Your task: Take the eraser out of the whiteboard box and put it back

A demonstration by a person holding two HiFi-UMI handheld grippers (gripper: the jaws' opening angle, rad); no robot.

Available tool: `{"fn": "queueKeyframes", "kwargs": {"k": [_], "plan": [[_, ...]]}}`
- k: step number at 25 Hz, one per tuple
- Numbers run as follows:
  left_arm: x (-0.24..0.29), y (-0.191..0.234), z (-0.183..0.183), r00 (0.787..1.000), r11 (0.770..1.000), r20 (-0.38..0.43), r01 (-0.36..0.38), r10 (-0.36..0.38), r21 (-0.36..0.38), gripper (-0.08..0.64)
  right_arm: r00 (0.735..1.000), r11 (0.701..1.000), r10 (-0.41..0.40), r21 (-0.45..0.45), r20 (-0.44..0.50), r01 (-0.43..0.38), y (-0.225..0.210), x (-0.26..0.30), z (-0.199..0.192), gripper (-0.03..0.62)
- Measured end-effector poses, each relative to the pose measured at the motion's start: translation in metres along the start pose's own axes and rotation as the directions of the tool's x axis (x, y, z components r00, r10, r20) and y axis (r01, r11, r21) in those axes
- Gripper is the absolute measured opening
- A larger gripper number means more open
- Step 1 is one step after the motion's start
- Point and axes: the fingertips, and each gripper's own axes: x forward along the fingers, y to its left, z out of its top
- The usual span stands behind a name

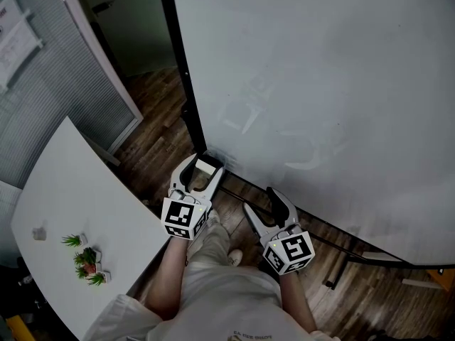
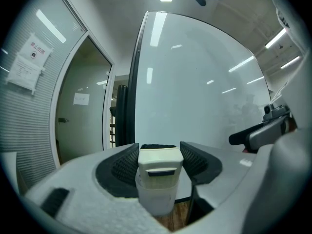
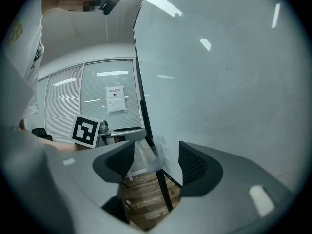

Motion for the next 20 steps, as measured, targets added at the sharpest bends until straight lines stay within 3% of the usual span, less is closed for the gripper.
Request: {"fn": "queueKeyframes", "kwargs": {"k": [20], "plan": [[-0.031,-0.004,0.039,0.997,0.999,0.081,-0.022,0.02,0.025,0.259,0.999,1.0,0.01,-0.014,0.036,-0.01,0.015,-0.014,0.009,0.286]]}}
